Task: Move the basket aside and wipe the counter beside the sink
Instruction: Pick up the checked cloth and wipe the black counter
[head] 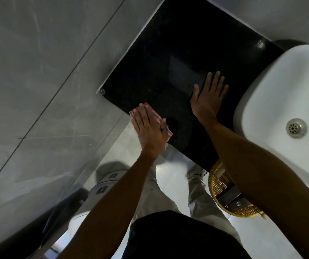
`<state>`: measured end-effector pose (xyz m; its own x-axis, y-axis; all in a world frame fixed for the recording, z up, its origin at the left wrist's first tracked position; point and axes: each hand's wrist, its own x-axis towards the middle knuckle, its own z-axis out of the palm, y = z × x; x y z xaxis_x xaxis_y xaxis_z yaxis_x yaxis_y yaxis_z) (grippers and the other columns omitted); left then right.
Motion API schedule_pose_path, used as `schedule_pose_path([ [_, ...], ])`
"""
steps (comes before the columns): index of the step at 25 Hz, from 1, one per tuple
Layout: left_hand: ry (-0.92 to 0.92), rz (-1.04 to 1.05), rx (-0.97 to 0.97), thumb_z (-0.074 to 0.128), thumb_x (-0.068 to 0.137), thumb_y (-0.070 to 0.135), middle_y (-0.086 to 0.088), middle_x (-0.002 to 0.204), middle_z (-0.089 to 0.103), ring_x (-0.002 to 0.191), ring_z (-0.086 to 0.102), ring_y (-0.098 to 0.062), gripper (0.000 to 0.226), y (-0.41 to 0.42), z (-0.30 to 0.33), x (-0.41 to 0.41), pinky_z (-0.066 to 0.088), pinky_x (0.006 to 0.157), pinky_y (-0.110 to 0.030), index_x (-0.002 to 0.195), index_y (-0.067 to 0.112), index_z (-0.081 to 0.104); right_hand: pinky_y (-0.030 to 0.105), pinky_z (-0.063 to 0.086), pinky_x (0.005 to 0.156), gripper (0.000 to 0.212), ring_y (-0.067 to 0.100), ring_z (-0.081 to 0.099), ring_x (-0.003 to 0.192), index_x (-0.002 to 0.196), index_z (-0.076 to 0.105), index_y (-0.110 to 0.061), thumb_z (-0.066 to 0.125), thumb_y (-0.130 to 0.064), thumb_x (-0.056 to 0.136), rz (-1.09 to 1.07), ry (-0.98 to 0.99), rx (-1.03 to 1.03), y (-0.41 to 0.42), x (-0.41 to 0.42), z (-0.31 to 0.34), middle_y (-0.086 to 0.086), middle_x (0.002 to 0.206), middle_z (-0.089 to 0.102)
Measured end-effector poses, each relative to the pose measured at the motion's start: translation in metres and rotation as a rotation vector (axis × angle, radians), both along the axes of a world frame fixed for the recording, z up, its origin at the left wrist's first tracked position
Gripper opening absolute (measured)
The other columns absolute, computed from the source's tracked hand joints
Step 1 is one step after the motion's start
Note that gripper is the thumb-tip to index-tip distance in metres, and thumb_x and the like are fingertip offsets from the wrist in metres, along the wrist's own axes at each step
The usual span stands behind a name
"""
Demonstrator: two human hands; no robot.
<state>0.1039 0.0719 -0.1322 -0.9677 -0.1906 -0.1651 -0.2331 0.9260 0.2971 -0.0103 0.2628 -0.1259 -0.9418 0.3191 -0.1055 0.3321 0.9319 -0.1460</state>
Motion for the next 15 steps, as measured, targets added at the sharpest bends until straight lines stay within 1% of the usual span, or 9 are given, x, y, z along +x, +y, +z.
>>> schedule_pose_path([
  [3, 0.029, 0.033, -0.085, 0.026, 0.106, 0.062, -0.022, 0.174, 0.009, 0.161, 0.006, -0.042, 0.085, -0.052, -0.002, -0.031, 0.009, 0.131, -0.055, 0.165, 0.002, 0.012, 0.055, 0.003, 0.132, 0.072, 0.037, 0.01, 0.163, 0.166, 0.021, -0.01, 0.023, -0.052, 0.108, 0.051, 0.002, -0.012, -0.012, -0.002, 0.004, 0.017, 0.174, 0.014],
  [5, 0.055, 0.022, -0.108, 0.025, 0.106, 0.06, -0.022, 0.173, 0.014, 0.161, 0.011, -0.042, 0.083, -0.087, 0.001, -0.056, 0.012, 0.131, -0.056, 0.165, 0.003, 0.015, 0.054, 0.003, 0.132, 0.072, 0.036, 0.009, 0.163, 0.167, 0.019, -0.011, 0.022, -0.053, 0.108, 0.043, -0.011, -0.014, -0.014, -0.003, 0.006, 0.017, 0.175, 0.012],
  [8, 0.09, -0.117, -0.165, 0.031, 0.106, 0.057, -0.02, 0.172, 0.018, 0.16, 0.016, -0.039, 0.08, -0.126, 0.002, -0.087, 0.01, 0.132, -0.054, 0.165, 0.005, 0.016, 0.054, 0.003, 0.132, 0.072, 0.035, 0.008, 0.163, 0.167, 0.018, -0.011, 0.023, -0.052, 0.108, 0.02, -0.038, -0.003, -0.011, -0.001, 0.008, 0.016, 0.175, 0.011],
  [11, 0.038, -0.209, -0.162, 0.033, 0.105, 0.057, -0.017, 0.174, 0.013, 0.162, 0.011, -0.036, 0.081, -0.145, 0.005, -0.102, 0.007, 0.132, -0.052, 0.166, 0.008, 0.011, 0.054, 0.004, 0.132, 0.071, 0.035, 0.007, 0.163, 0.167, 0.018, -0.011, 0.023, -0.051, 0.108, 0.008, -0.031, 0.001, -0.016, -0.004, 0.007, 0.015, 0.175, 0.01],
  [13, 0.025, -0.244, -0.198, 0.027, 0.106, 0.057, -0.018, 0.174, 0.01, 0.162, 0.009, -0.037, 0.08, -0.145, 0.006, -0.105, 0.008, 0.132, -0.053, 0.166, 0.007, 0.01, 0.055, 0.005, 0.132, 0.07, 0.035, 0.009, 0.163, 0.166, 0.02, -0.012, 0.025, -0.05, 0.108, -0.003, -0.016, -0.009, -0.016, -0.005, 0.006, 0.015, 0.175, 0.012],
  [15, 0.005, -0.388, -0.233, 0.016, 0.106, 0.058, -0.02, 0.174, 0.009, 0.162, 0.008, -0.039, 0.08, -0.134, 0.009, -0.106, 0.012, 0.131, -0.057, 0.166, 0.005, 0.009, 0.054, 0.006, 0.132, 0.07, 0.034, 0.01, 0.163, 0.166, 0.022, -0.012, 0.027, -0.05, 0.108, -0.005, -0.009, -0.007, -0.016, -0.005, 0.005, 0.014, 0.175, 0.014],
])
